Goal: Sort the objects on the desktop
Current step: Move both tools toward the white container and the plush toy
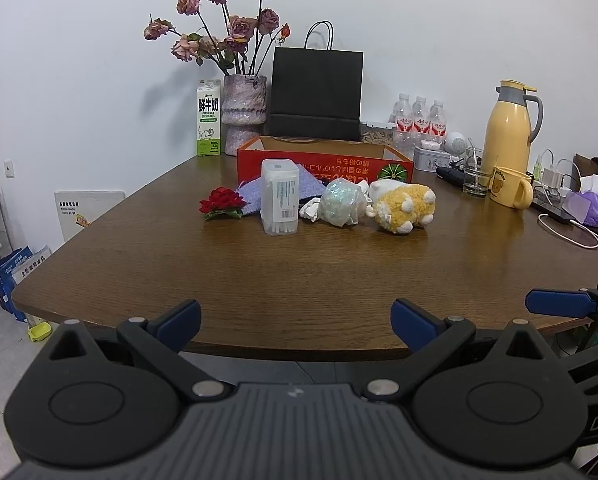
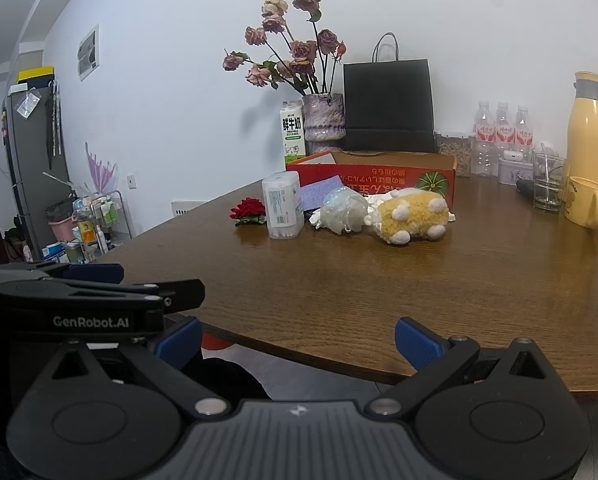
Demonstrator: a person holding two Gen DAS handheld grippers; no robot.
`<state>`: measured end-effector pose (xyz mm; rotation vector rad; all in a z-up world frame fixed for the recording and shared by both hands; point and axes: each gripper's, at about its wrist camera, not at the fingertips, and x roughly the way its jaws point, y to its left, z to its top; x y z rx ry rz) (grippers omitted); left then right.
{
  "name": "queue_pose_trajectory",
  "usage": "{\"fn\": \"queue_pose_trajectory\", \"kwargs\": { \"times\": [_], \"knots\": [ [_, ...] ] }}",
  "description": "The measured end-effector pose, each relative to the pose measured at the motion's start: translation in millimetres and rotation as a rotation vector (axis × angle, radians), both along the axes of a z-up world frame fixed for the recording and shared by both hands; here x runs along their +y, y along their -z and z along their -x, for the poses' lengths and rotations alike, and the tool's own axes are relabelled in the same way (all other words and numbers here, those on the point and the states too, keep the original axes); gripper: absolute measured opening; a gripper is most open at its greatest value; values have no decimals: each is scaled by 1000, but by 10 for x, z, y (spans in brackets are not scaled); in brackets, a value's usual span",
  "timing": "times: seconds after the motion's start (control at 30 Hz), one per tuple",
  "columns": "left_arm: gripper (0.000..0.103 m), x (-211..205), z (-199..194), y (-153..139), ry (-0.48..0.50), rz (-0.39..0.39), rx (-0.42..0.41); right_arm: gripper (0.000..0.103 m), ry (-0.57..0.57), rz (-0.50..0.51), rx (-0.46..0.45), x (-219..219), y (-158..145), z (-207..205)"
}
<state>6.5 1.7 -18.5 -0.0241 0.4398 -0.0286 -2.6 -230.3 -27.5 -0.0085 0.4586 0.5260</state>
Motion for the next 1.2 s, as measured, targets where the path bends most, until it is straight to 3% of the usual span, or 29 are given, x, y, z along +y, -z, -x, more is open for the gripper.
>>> {"fn": "queue_pose_trajectory", "kwargs": {
  "times": [0.67, 0.8, 0.93, 1.07, 1.2],
  "knots": [
    [103, 10, -66, 46, 9, 22, 37, 103, 8, -3, 32, -8, 25, -18],
    [103, 166, -256, 39, 37, 129, 116, 103, 42, -33, 19, -74, -15, -115],
    [103, 390, -635, -101, 5, 187, 133, 103, 116, -123, 22, -272, -167, -446],
    [103, 500, -1036, -297, -40, 133, 86, 103, 220, -213, 69, -431, -313, -901],
    [103, 545, -1276, -416, -48, 109, 37, 103, 272, -200, 79, -446, -371, -1239]
  ]
}}
